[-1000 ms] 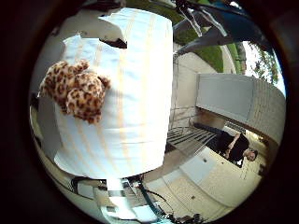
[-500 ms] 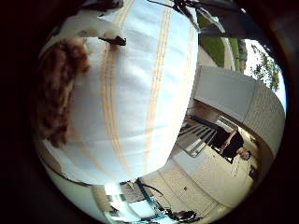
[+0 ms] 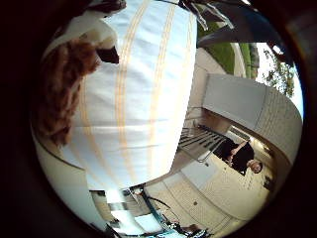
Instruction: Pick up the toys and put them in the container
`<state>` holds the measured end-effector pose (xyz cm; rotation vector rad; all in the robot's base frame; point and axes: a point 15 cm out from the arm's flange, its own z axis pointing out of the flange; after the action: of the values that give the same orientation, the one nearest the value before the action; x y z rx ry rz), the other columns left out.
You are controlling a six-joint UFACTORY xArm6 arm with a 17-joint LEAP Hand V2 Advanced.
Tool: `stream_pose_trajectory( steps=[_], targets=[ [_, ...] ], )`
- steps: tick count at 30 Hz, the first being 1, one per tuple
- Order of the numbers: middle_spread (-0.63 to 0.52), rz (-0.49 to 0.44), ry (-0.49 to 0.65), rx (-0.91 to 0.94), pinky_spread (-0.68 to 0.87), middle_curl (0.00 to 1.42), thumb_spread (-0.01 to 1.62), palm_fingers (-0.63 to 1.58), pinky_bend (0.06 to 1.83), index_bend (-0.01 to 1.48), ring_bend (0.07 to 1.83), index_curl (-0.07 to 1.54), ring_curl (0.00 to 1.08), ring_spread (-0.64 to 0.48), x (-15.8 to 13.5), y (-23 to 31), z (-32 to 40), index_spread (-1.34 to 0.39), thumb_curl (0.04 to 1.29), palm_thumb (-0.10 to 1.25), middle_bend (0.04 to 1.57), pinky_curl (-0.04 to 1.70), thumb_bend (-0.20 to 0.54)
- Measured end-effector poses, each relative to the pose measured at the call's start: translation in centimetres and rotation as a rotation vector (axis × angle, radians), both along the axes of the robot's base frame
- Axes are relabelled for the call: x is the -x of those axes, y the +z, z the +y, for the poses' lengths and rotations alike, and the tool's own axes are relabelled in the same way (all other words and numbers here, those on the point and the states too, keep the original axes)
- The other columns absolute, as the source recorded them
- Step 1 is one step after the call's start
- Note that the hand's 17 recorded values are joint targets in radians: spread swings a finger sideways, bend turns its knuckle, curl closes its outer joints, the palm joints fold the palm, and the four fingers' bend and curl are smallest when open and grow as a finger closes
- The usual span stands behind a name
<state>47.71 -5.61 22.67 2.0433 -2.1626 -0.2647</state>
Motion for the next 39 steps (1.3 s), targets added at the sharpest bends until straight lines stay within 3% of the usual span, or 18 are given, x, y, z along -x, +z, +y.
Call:
stream_pose_trajectory(
  steps=[7,12,15,20,25,32,39],
  targets=[
    [-0.21,-0.092,0.041,0.007,0.21,1.00,1.14,0.89,1.48,0.63,1.45,0.29,0.73,-0.08,3.2,7.2,1.9,-0.73,0.60,1.02,1.13,0.69,-0.011],
    [-0.22,-0.066,0.077,-0.008,0.19,1.04,1.13,0.84,1.51,0.75,1.49,0.36,0.76,-0.09,7.9,12.0,4.1,-0.81,0.63,1.01,1.17,0.75,-0.017],
    [-0.22,-0.080,0.127,-0.011,0.17,1.06,1.13,0.81,1.53,0.79,1.51,0.40,0.77,-0.10,9.2,14.5,6.1,-0.85,0.65,1.00,1.20,0.78,-0.017],
    [-0.23,-0.190,0.225,-0.042,0.16,1.08,1.13,0.77,1.55,0.82,1.54,0.46,0.78,-0.10,9.3,20.7,11.0,-0.89,0.66,0.99,1.23,0.81,-0.017],
    [-0.23,-0.228,0.280,-0.187,0.15,1.09,1.13,0.74,1.58,0.84,1.56,0.53,0.79,-0.10,9.5,22.0,17.3,-0.92,0.68,0.99,1.26,0.84,-0.015],
    [-0.23,-0.212,0.343,-0.230,0.14,1.09,1.13,0.71,1.60,0.84,1.60,0.65,0.80,-0.10,7.0,19.6,24.2,-0.96,0.71,0.99,1.30,0.87,-0.014],
    [-0.22,-0.181,0.339,-0.202,0.13,1.09,1.14,0.66,1.62,0.81,1.63,0.81,0.80,-0.10,3.3,15.3,25.9,-0.99,0.72,0.94,1.34,0.90,-0.027]
  ],
)
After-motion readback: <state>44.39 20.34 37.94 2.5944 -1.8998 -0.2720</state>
